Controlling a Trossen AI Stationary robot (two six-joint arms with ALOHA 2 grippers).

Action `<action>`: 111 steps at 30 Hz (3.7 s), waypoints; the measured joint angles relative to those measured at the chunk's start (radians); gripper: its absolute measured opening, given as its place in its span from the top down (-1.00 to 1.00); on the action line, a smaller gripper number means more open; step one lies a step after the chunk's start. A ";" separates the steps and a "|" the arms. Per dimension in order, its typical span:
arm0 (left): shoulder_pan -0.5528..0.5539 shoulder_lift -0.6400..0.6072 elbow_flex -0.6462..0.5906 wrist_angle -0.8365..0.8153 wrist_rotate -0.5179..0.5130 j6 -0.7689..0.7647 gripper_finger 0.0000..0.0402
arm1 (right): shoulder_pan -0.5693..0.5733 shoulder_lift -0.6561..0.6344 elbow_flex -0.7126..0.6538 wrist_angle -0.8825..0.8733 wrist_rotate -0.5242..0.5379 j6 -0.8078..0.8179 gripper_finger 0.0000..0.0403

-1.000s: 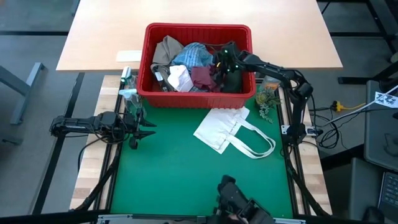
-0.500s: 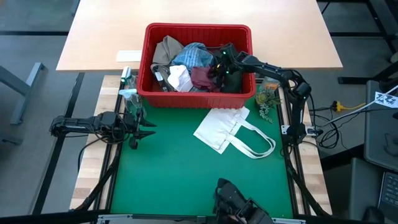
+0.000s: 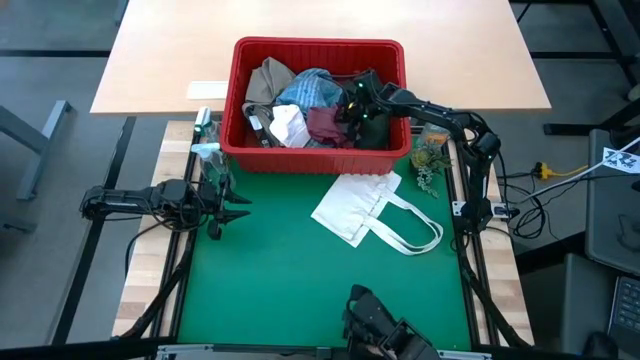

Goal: Fold Laundry from Bin
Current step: Remove the pink underwear from the red bin

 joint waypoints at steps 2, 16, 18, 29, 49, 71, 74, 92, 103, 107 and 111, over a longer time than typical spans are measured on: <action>0.000 0.000 0.000 0.000 0.000 0.000 0.30 | 0.000 0.000 0.000 0.001 0.028 0.000 0.93; 0.000 0.000 0.000 0.000 0.000 0.000 0.30 | 0.000 0.000 0.000 0.034 0.034 0.000 0.09; 0.000 0.000 0.000 0.000 0.000 0.000 0.30 | 0.000 0.000 0.000 0.059 0.028 0.000 0.00; 0.000 0.000 0.000 0.000 0.000 0.000 0.30 | 0.000 0.000 0.000 0.037 -0.096 0.003 0.01; 0.000 0.000 0.000 0.000 0.000 0.000 0.30 | 0.000 0.000 0.000 0.053 -0.105 0.002 0.93; 0.000 0.000 0.000 0.014 0.000 0.000 0.30 | 0.090 -0.043 0.401 -0.316 -0.106 -0.013 0.99; 0.000 0.000 0.000 0.082 0.000 0.001 0.30 | 0.121 -0.043 0.483 -0.391 -0.106 -0.022 0.99; 0.000 0.001 0.000 0.602 -0.321 0.080 0.30 | 0.313 -0.044 0.720 -0.602 -0.061 -0.023 0.99; 0.000 0.087 0.000 0.681 -0.309 0.080 0.30 | 0.465 -0.091 0.721 -0.601 -0.061 -0.022 0.99; 0.000 0.174 0.000 0.790 -0.274 0.081 0.30 | 0.513 -0.115 0.720 -0.620 -0.061 0.002 0.99; 0.000 0.286 0.000 0.903 -0.250 0.116 0.30 | 0.558 -0.142 0.721 -0.684 -0.061 0.009 0.99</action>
